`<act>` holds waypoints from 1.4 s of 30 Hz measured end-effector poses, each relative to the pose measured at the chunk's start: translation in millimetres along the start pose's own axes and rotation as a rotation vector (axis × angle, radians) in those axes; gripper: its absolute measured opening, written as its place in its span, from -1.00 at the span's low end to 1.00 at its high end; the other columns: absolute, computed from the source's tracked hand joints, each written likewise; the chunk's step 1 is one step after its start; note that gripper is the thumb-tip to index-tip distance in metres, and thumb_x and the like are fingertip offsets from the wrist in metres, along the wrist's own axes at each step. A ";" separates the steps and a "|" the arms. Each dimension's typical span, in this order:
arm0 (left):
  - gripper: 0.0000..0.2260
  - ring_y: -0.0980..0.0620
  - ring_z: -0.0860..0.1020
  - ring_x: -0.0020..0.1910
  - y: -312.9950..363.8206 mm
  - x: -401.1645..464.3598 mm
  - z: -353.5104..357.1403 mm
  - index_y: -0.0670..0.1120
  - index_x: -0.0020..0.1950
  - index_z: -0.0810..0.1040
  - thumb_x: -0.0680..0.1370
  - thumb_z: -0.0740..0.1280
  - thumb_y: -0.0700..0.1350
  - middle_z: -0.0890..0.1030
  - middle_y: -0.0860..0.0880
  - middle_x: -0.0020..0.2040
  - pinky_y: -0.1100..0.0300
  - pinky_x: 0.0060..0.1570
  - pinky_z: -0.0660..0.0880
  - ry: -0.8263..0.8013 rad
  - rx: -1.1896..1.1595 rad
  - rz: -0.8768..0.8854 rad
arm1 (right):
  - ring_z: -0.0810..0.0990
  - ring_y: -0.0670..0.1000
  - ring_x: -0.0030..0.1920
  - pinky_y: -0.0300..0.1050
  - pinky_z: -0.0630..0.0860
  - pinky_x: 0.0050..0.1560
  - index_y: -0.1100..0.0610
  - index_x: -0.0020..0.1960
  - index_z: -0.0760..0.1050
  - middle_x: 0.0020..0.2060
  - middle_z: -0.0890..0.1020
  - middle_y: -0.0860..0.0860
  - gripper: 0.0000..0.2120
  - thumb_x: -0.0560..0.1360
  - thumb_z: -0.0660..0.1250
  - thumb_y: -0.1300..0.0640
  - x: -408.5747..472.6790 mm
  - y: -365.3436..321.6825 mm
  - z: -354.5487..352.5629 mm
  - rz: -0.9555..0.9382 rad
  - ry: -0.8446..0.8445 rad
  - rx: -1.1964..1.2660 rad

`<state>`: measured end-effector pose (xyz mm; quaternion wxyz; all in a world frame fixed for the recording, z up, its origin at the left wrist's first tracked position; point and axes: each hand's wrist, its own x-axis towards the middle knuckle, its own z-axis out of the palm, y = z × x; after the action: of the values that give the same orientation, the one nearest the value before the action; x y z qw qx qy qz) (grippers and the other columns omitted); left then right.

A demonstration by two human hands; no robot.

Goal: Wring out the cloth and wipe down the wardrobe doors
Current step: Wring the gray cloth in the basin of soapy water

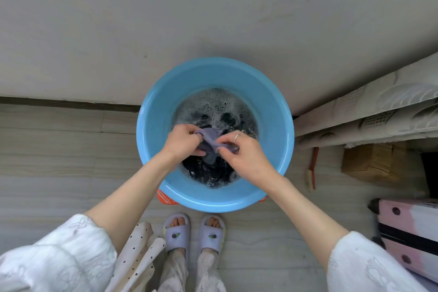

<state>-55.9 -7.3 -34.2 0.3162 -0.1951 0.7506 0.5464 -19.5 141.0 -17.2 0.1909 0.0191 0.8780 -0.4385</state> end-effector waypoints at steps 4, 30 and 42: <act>-0.79 0.00 0.55 -0.24 -1.5 -6.5 -4.0 -0.14 -0.06 0.55 0.55 0.17 -0.38 0.60 -0.13 -0.20 0.24 -0.19 0.54 -0.050 -0.182 0.039 | 0.60 0.04 -0.11 -0.07 0.57 -0.07 0.16 -0.08 0.55 -0.17 0.62 0.06 -0.73 0.60 0.17 0.02 0.1 2.2 9.0 0.519 0.007 0.607; -0.64 0.19 0.46 -0.26 17.2 -11.7 -15.5 0.03 -0.11 0.62 0.41 0.23 -0.41 0.59 0.01 -0.13 0.52 -0.25 0.32 0.078 0.401 0.410 | 0.32 -0.11 -0.49 -0.25 0.46 -0.42 0.13 -0.25 0.46 -0.46 0.45 -0.02 -0.75 0.44 0.31 0.45 15.1 -4.1 13.9 0.529 -0.506 0.798; -0.54 -0.09 0.57 0.04 0.6 -15.6 -18.0 0.04 0.38 0.42 0.51 0.20 -0.28 0.58 0.04 0.17 0.10 0.14 0.46 -0.181 0.447 0.504 | 0.53 0.07 -0.33 -0.08 0.54 -0.26 0.25 -0.11 0.45 -0.37 0.50 0.14 -0.73 0.38 0.09 0.53 26.9 3.6 -1.1 0.611 -0.306 0.746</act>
<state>-49.8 -24.9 -19.4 0.2716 0.1198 0.8452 0.4445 -44.0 140.5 -28.8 0.4171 0.2775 0.5780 -0.6441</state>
